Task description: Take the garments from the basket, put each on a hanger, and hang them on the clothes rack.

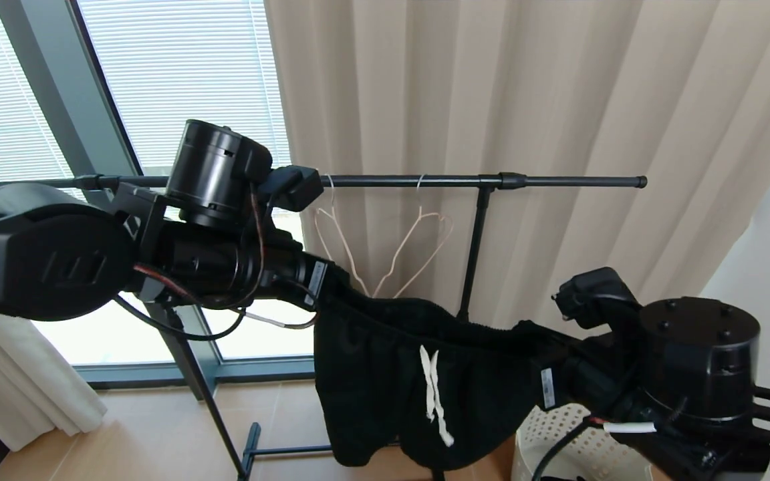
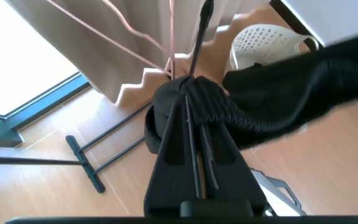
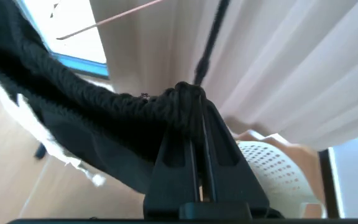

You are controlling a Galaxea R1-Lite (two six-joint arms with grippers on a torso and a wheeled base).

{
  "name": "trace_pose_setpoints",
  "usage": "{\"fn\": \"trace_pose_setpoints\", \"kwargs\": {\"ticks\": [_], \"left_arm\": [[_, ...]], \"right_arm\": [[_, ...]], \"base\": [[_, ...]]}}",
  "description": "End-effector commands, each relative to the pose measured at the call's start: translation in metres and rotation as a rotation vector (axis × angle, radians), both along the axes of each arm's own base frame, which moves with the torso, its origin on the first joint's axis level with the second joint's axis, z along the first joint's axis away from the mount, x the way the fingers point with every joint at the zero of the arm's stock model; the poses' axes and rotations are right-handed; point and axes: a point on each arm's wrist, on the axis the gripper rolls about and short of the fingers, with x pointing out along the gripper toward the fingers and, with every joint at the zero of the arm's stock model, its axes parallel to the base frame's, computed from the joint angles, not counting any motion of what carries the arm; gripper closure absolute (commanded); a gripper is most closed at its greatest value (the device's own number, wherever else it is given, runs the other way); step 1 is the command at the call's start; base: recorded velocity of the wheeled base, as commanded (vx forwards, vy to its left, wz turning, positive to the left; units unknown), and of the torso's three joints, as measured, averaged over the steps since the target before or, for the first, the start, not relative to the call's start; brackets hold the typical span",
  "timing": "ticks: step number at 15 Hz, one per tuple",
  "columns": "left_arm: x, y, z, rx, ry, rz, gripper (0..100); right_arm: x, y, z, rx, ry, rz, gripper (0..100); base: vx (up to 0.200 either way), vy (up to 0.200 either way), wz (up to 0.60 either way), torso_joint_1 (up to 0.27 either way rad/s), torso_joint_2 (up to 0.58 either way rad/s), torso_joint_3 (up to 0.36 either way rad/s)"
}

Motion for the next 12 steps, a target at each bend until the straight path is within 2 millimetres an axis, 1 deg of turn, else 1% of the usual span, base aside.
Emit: {"fn": "trace_pose_setpoints", "kwargs": {"ticks": [1, 2, 3, 4, 5, 6, 8, 10, 12], "left_arm": [[-0.025, 0.017, 0.001, 0.020, -0.004, -0.005, 100], [-0.031, 0.021, -0.005, 0.034, 0.011, -0.006, 100], [-0.037, 0.024, -0.006, 0.035, 0.014, -0.011, 100], [-0.048, 0.029, -0.016, 0.061, 0.044, -0.027, 100], [-0.053, 0.031, -0.027, 0.086, 0.077, -0.036, 100], [-0.056, 0.030, -0.034, 0.101, 0.092, -0.048, 100], [-0.065, 0.027, -0.044, 0.108, 0.102, -0.078, 100], [-0.077, 0.017, -0.051, 0.114, 0.116, -0.134, 100], [-0.085, 0.009, -0.057, 0.116, 0.133, -0.172, 100]], "right_arm": [[0.027, 0.007, 0.004, -0.009, -0.025, -0.052, 100], [0.036, 0.012, 0.009, -0.004, -0.048, -0.083, 100], [0.043, 0.015, 0.012, 0.001, -0.062, -0.102, 100], [0.061, 0.025, 0.012, -0.025, -0.047, -0.137, 100], [0.070, 0.031, 0.015, -0.032, -0.038, -0.145, 100], [0.078, 0.038, 0.016, -0.024, -0.038, -0.148, 100], [0.093, 0.050, 0.024, -0.003, -0.061, -0.150, 100], [0.106, 0.060, 0.024, -0.004, -0.059, -0.150, 100], [0.110, 0.065, 0.027, 0.030, -0.070, -0.151, 100]], "base": [[0.000, 0.000, 0.00, 0.000, 0.00, 0.000], [0.000, 0.000, 0.00, 0.000, 0.00, 0.000], [0.000, 0.000, 0.00, 0.000, 0.00, 0.000], [0.000, 0.000, 0.00, 0.000, 0.00, 0.000], [0.000, 0.000, 0.00, 0.000, 0.00, 0.000], [0.000, 0.000, 0.00, 0.000, 0.00, 0.000], [0.000, 0.000, 0.00, 0.000, 0.00, 0.000], [0.000, 0.000, 0.00, 0.000, 0.00, 0.000], [0.000, 0.000, 0.00, 0.000, 0.00, 0.000]]}}
